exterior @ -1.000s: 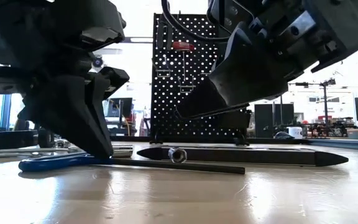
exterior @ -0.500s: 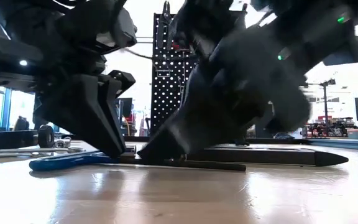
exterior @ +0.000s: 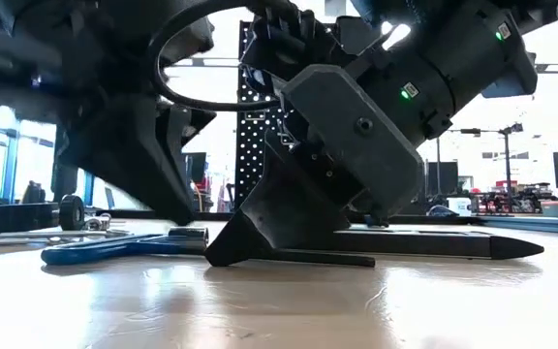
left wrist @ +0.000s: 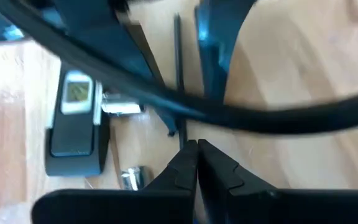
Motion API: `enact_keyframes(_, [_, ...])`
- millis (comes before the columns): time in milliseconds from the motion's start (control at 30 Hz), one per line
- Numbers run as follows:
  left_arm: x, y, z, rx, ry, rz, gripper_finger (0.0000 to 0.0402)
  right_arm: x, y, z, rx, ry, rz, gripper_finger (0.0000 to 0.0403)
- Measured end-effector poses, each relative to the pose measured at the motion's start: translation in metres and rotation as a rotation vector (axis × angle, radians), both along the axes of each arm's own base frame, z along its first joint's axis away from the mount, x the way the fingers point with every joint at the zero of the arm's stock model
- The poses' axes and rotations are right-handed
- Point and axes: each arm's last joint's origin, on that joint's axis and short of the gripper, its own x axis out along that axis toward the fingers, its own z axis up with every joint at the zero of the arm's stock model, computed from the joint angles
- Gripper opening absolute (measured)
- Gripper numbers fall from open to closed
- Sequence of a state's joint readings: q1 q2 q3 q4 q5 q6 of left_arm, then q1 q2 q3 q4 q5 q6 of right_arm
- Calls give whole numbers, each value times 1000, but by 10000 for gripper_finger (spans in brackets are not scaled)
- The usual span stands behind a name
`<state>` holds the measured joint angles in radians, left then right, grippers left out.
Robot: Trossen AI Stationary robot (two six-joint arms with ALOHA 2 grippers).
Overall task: Hang tools onto peg board
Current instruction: Put the pick tool into the top black bin on the peg board
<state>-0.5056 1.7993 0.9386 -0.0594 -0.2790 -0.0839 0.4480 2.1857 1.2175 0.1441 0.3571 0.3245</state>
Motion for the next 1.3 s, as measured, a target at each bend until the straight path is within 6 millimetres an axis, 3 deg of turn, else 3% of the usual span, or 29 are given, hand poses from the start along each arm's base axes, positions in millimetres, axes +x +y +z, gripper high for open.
enact_keyframes(200, [-14,7,31,56,-24,36,3,-2,0,-2,12,41,44,15])
enact_keyframes(467, [-28,17,52,71,-24,88,3,-4,1,-4,-8,62,71,5])
enact_keyframes(967, [-28,17,42,84,23,106,3,-2,-16,-4,-60,129,74,1])
enact_keyframes(1300, [-27,16,24,95,93,162,3,5,-36,-4,17,123,-78,1])
